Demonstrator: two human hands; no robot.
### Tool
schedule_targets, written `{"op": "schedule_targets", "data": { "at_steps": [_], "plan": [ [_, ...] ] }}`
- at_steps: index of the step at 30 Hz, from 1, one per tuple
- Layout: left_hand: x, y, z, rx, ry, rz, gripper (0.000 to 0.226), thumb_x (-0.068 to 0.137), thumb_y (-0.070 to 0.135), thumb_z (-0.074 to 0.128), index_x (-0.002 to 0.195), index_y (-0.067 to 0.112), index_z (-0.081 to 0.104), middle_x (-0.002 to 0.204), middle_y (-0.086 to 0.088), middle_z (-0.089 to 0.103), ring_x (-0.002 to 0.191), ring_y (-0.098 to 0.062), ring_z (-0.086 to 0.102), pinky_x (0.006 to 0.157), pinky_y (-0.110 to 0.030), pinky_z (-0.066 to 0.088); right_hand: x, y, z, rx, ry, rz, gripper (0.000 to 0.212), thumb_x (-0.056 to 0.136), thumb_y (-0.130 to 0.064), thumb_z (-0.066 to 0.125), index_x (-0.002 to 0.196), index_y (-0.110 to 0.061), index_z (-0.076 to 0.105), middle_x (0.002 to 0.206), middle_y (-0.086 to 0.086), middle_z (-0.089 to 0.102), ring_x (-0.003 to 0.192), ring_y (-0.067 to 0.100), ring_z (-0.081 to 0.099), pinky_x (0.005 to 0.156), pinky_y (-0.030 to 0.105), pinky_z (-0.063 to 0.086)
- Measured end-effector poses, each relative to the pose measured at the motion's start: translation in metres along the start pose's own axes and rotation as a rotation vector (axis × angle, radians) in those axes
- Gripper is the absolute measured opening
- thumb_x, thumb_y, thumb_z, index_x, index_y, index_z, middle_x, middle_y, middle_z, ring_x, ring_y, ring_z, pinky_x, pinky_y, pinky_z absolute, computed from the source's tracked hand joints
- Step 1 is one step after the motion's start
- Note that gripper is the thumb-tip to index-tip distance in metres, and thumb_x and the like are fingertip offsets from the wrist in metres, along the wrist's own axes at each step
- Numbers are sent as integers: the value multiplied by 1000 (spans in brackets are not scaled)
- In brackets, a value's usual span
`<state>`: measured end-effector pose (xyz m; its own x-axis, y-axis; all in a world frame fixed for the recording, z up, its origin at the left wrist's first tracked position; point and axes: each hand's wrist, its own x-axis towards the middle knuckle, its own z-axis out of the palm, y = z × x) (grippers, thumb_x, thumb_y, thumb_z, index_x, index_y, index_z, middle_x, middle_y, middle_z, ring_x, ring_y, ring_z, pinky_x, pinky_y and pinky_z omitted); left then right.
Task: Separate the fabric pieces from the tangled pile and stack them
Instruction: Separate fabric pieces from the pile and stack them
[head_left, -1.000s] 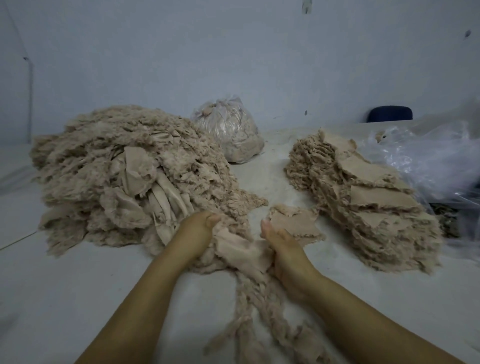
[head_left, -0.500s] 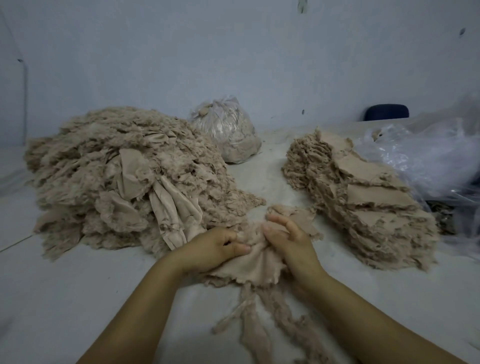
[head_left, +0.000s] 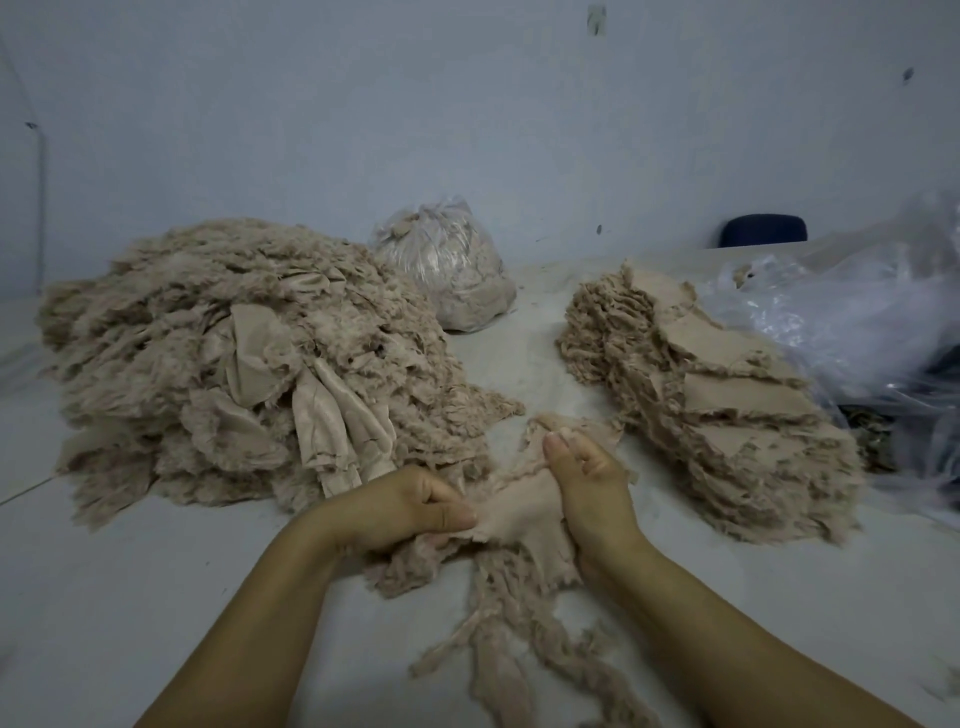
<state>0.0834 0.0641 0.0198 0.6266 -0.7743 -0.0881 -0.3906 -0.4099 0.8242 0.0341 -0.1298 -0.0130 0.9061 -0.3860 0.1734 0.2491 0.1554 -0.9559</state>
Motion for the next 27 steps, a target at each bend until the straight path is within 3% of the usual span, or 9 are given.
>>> {"op": "schedule_targets", "data": {
  "at_steps": [4, 6, 8, 10, 13, 16, 20, 24, 27],
  "plan": [
    [-3, -13, -8, -53, 53, -16, 21, 77, 40, 63, 63, 26, 71, 54, 9, 58, 58, -10, 48, 65, -28, 36, 0, -1, 5, 21, 114, 46, 21, 97, -22, 54, 79, -18, 62, 66, -2, 60, 62, 10, 52, 58, 24, 43],
    [-2, -16, -7, -105, 70, 1, 22, 78, 38, 63, 63, 25, 72, 52, 8, 58, 55, -7, 47, 63, -26, 36, -2, -1, 6, -25, 76, 89, 26, 95, -29, 57, 78, -10, 60, 66, -4, 59, 61, 10, 52, 58, 25, 44],
    [-2, -16, -5, -142, 89, 1, 24, 77, 38, 64, 64, 20, 72, 52, 8, 56, 53, -6, 46, 58, -21, 36, -8, -3, 6, -101, -64, 125, 56, 79, -48, 71, 89, 5, 58, 77, 13, 64, 70, 20, 58, 66, 36, 49],
    [0, -16, -2, -110, 93, -10, 37, 74, 39, 65, 72, 3, 70, 55, 2, 53, 54, -7, 43, 56, -19, 35, -14, -4, 7, -275, -159, 86, 77, 54, -62, 80, 97, -1, 60, 88, 18, 67, 74, 16, 60, 70, 39, 54],
    [2, -13, 2, -24, 38, -13, 41, 73, 43, 66, 81, 3, 71, 59, -1, 51, 56, -8, 41, 56, -21, 33, -16, -2, 10, -492, -237, -30, 50, 53, -49, 87, 89, -24, 63, 80, -4, 66, 69, 5, 60, 63, 25, 51],
    [1, -11, 1, -15, 32, -22, 28, 74, 45, 64, 68, 18, 69, 57, 2, 48, 54, -11, 39, 57, -25, 33, -14, 3, 10, -473, -253, -60, 41, 74, -31, 81, 55, -20, 47, 54, -2, 46, 51, 11, 41, 54, 28, 37],
    [0, -8, -2, -67, 67, -12, 31, 78, 46, 60, 53, 27, 61, 45, 8, 44, 43, -8, 35, 47, -21, 32, -7, 5, 2, -381, -79, 8, 31, 85, -36, 69, 73, -12, 54, 68, 8, 52, 66, 19, 50, 62, 36, 42],
    [-2, -5, -3, -118, 43, 20, 30, 81, 39, 58, 55, 23, 61, 41, 9, 45, 39, -5, 35, 47, -18, 33, -5, 5, 3, -315, 46, 96, 52, 87, -41, 66, 114, 4, 63, 114, 19, 67, 108, 33, 63, 97, 48, 49],
    [-4, -6, -4, -176, 61, 43, 29, 82, 31, 56, 59, 14, 59, 40, 8, 44, 36, -2, 35, 44, -15, 33, -4, 6, 2, -298, 68, 101, 38, 86, -41, 66, 94, -4, 64, 102, 12, 69, 99, 27, 64, 98, 48, 48]
  ]
}}
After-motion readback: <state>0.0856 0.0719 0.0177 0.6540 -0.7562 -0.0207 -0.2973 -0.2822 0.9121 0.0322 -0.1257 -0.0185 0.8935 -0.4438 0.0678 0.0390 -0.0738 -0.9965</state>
